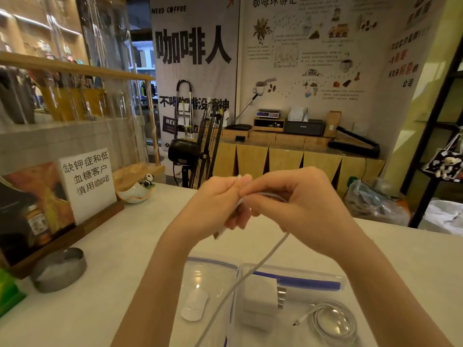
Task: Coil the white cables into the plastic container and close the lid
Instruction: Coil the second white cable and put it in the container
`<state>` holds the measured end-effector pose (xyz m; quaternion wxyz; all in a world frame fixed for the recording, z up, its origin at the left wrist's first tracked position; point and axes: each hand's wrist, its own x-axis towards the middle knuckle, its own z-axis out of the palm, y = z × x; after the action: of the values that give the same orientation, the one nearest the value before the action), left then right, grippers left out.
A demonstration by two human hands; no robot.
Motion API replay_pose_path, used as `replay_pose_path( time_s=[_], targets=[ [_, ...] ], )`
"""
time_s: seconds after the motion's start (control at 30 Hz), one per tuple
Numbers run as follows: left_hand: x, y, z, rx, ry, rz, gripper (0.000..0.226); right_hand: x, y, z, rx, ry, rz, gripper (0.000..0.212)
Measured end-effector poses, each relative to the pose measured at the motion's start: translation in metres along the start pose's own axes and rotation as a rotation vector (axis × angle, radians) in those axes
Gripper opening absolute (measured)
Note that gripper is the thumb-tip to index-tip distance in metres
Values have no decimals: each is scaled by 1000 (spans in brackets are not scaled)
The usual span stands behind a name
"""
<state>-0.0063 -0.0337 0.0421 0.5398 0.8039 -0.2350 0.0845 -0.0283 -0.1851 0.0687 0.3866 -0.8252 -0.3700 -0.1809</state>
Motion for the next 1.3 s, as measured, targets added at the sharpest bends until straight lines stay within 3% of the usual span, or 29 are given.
replay_pose_path(
  time_s=[0.1,0.2,0.4,0.5,0.67,0.83,0.93,1.07,1.3],
  targets=[
    [0,2,-3,-163,-191,-199,64,0,16,2,216,59,16,7],
    [2,-2,-8,-276,-361,-280,61,-1,29,11,342,144,80,20],
    [3,-11,-20,-772,-703,-229,41,-1,35,25,647,109,114,19],
    [5,-10,-20,-1094,-769,-158,38,-3,32,36,747,174,115,22],
    [6,-3,-12,-1646,-570,-123,37,-8,24,58,892,223,254,26],
    [3,-4,-12,-1740,-238,-19,42,-14,13,74,1032,37,415,22],
    [3,-1,-12,-1586,66,58,38,-16,8,81,1045,-88,486,23],
    [3,2,-5,-1328,342,51,39,-17,3,78,989,-164,520,24],
    [1,2,-15,-853,515,100,36,-19,-5,50,899,-281,515,23]
  ],
)
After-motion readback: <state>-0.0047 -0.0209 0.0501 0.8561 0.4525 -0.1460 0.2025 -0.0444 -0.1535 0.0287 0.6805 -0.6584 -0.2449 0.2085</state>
